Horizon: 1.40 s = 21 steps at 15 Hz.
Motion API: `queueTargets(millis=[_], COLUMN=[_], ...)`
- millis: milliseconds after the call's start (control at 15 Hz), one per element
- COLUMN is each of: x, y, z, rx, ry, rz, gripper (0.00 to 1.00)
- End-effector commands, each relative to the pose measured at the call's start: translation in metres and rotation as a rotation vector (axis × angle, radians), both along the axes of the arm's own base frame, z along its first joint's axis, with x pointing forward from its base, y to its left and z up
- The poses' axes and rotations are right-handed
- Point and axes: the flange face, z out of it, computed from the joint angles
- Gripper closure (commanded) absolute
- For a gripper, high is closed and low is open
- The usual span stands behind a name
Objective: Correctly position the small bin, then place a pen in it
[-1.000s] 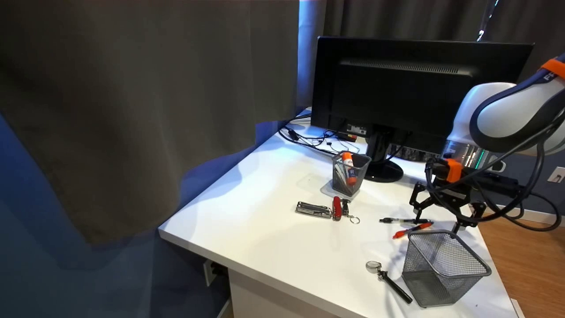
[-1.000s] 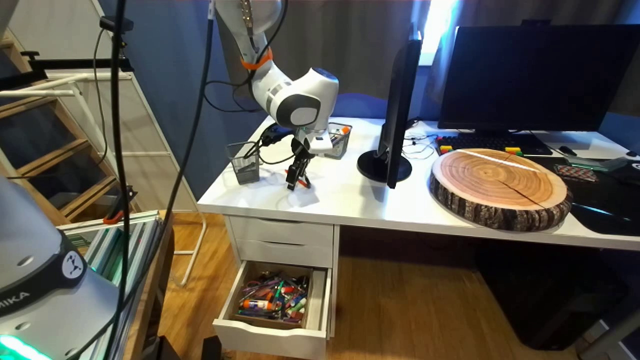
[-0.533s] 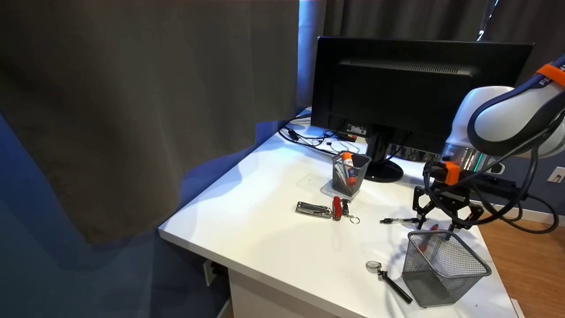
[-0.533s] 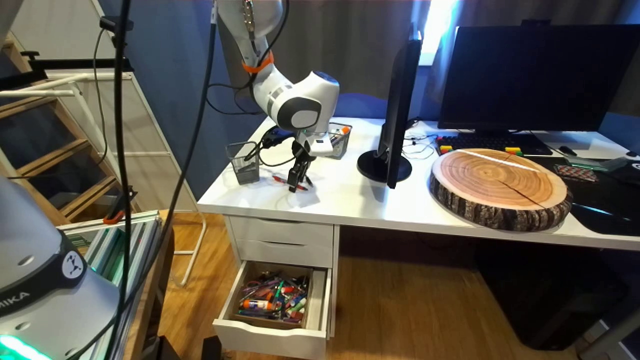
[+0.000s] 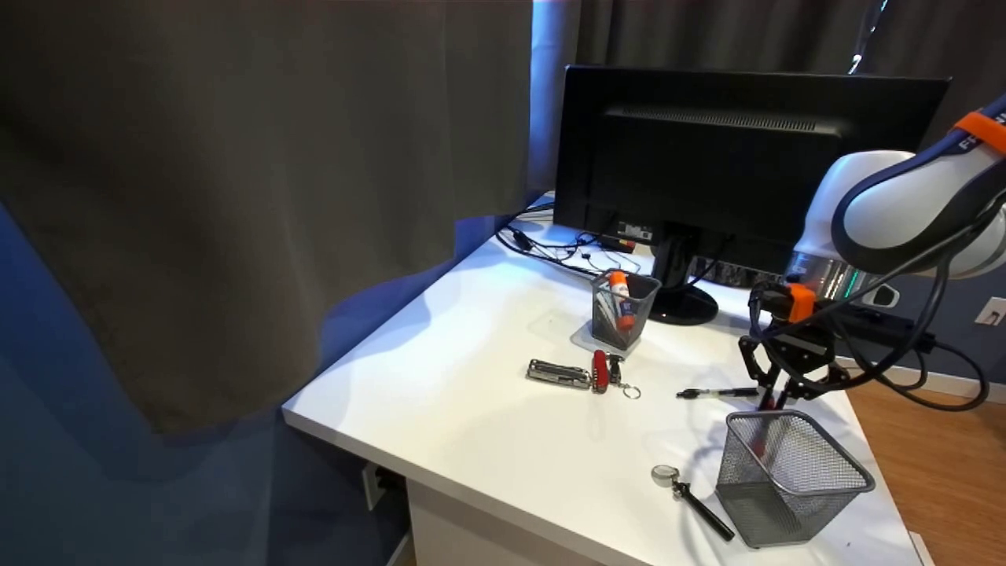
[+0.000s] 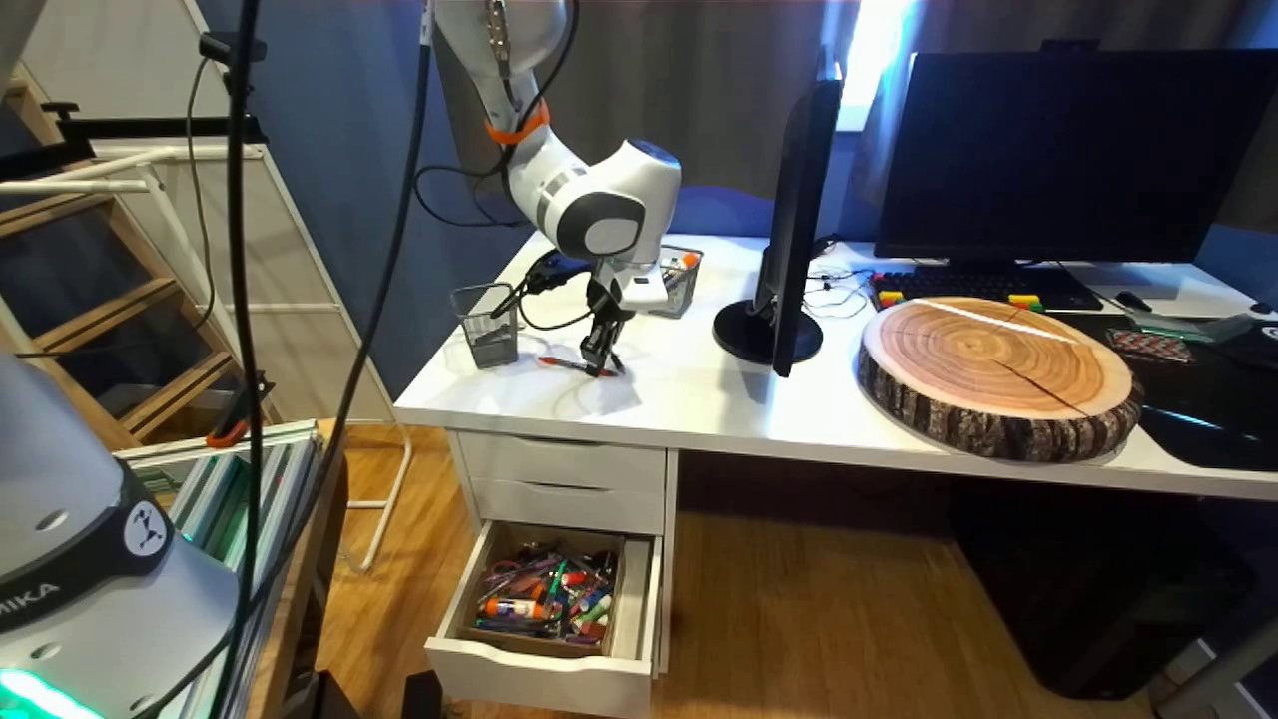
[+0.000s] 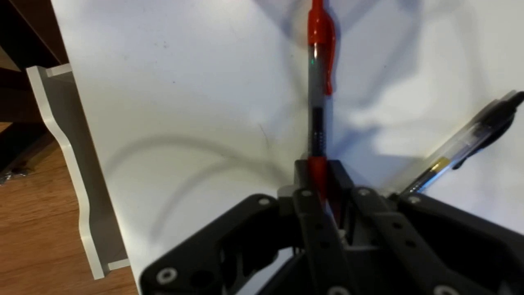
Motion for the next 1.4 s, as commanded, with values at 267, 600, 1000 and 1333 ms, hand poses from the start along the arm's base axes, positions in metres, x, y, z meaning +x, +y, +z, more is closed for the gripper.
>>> queueTargets(millis=[267, 600, 1000, 1333], x=[-0.013, -0.043, -0.09, -0.131], y=[-0.004, 0.002, 0.034, 0.077], z=[0.064, 0.145, 0.211, 0.214], rx=[-0.012, -0.067, -0.099, -0.133], ry=[-0.06, -0.187, -0.381, -0.435], rz=[0.007, 0.134, 0.325, 0.4], gripper=[0.97, 0.97, 0.97, 0.97])
